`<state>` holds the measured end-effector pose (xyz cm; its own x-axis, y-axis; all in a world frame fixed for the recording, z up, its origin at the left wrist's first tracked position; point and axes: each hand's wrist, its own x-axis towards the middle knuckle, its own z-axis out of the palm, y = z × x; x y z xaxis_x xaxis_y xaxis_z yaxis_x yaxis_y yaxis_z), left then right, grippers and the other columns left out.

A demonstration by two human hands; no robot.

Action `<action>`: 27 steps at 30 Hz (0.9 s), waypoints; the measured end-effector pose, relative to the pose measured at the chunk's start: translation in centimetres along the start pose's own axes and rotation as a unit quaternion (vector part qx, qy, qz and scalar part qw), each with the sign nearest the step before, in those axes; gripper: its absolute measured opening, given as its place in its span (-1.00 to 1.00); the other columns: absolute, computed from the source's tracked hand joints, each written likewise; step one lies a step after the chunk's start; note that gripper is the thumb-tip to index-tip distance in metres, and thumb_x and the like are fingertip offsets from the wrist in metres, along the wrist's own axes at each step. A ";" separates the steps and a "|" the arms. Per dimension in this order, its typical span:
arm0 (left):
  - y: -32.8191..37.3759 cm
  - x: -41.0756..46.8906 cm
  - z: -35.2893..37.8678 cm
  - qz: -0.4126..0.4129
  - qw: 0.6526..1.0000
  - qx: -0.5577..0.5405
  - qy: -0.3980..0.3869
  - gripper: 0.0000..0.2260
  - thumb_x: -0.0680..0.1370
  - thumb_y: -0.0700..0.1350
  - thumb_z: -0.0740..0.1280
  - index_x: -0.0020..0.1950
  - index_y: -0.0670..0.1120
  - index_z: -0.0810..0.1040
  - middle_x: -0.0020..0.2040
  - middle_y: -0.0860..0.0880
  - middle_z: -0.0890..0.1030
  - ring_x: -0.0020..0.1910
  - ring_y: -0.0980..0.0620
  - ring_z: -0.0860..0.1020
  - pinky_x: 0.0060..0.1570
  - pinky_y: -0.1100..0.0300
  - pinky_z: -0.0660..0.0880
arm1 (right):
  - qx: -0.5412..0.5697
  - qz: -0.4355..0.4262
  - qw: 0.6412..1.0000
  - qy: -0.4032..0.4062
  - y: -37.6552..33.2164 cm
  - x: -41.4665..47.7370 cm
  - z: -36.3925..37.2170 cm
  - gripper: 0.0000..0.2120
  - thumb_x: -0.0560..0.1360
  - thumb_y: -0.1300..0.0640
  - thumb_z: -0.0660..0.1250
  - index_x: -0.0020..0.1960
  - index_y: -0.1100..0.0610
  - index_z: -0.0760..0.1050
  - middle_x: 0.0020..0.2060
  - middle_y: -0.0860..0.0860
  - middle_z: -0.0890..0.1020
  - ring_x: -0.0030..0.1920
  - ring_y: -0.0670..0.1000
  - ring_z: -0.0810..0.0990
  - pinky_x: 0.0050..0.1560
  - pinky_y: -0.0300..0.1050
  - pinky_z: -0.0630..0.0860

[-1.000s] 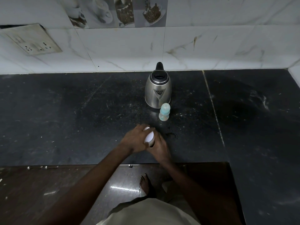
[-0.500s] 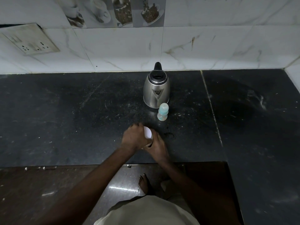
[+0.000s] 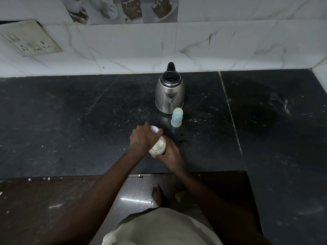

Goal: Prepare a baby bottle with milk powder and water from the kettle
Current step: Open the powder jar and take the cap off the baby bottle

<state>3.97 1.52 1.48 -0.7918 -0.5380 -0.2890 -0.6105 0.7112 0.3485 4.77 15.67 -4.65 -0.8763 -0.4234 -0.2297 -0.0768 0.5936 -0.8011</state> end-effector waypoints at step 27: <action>-12.2 -3.0 5.8 0.042 0.999 -0.013 -0.017 -0.10 0.57 0.23 0.41 0.63 -0.33 0.11 0.66 -0.26 0.20 0.69 -0.18 0.09 0.67 -0.05 0.04 | -0.044 0.016 0.997 -0.054 0.1 0.4 -0.2 0.09 0.34 0.10 0.69 0.68 0.13 0.13 0.62 0.08 0.26 0.60 0.05 0.28 0.53 -0.09 0.29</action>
<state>13.87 -2.95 -7.10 -0.8399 -0.4606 -0.2870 -0.5419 0.7409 0.3968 4.36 15.72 -4.70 -0.8225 -0.4728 -0.3161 -0.0958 0.6630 -0.7425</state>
